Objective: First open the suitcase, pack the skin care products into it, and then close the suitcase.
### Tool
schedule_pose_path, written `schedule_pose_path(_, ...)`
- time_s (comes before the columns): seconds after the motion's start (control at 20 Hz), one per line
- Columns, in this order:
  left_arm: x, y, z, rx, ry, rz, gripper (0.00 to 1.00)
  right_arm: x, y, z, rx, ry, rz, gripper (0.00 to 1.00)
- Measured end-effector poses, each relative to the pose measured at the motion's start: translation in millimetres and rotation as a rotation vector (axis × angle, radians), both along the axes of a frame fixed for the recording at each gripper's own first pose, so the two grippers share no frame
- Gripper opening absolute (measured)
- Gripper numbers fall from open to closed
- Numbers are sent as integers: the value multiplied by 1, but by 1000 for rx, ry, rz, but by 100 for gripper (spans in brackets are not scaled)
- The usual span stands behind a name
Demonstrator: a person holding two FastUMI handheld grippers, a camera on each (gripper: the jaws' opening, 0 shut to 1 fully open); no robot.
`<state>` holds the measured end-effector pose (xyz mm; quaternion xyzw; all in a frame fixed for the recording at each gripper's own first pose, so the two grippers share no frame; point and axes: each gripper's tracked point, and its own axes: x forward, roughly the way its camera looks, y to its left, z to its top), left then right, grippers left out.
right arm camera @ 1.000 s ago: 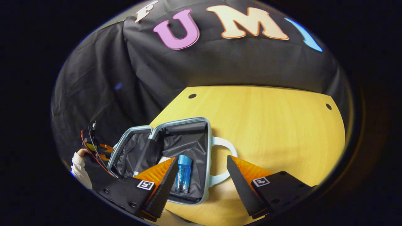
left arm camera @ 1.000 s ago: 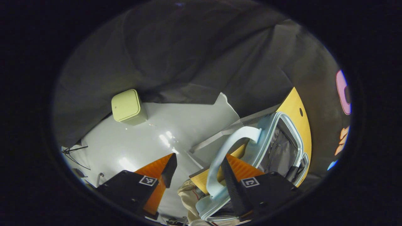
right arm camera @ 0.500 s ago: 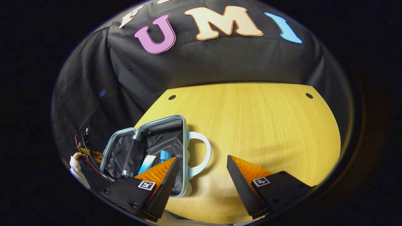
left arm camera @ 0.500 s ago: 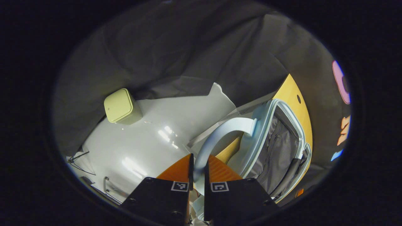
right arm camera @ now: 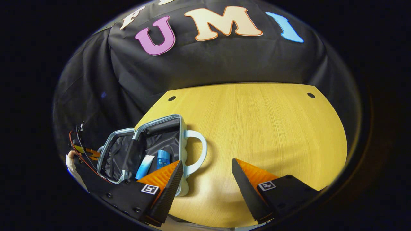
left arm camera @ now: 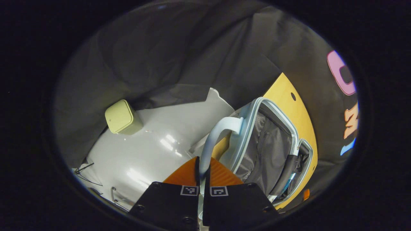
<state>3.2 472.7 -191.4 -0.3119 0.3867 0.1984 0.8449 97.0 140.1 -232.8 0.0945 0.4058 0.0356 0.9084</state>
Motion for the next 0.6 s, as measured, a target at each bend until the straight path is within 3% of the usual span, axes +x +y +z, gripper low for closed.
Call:
schedule_pose_path(0.3, -8, -37, 88, 123, -72, -26, 0, -6, -38, -2, 52, -3, -9, 96)
schedule_pose_path(0.6, 3, -111, 174, 286, -135, -119, 0, -10, -123, 5, 47, -22, -53, 95)
